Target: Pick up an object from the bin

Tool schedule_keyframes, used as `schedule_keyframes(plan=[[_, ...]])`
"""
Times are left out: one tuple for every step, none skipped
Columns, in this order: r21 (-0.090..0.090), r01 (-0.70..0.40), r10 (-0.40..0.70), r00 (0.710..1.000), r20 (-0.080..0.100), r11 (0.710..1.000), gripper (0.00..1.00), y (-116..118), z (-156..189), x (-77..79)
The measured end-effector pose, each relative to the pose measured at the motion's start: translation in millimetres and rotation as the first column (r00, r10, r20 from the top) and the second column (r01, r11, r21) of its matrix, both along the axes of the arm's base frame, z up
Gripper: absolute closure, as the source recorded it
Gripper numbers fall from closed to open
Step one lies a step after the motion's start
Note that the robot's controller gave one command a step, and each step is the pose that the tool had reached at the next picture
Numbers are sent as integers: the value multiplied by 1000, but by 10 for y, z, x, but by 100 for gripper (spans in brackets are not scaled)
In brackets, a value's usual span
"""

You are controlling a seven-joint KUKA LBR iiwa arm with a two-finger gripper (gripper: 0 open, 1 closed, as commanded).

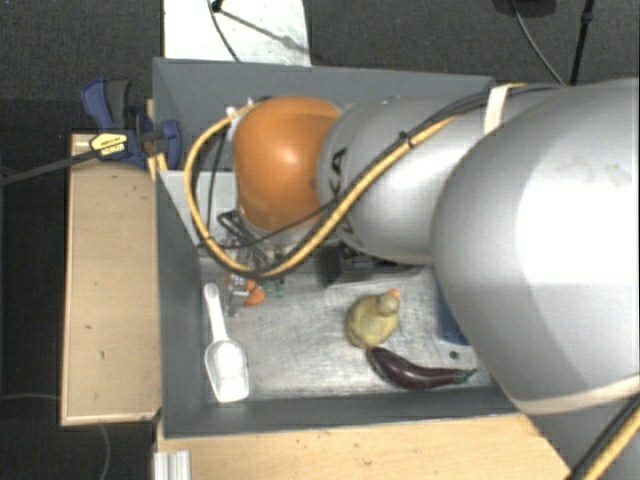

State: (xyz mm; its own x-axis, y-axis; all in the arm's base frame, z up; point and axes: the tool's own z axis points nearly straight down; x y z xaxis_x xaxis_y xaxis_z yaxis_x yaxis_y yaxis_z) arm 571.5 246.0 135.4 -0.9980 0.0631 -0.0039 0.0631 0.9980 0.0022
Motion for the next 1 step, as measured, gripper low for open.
schedule_keyframes(plan=[[-2, -12, 12, 1000, -3, 1000, 100, -18, -104, 3]])
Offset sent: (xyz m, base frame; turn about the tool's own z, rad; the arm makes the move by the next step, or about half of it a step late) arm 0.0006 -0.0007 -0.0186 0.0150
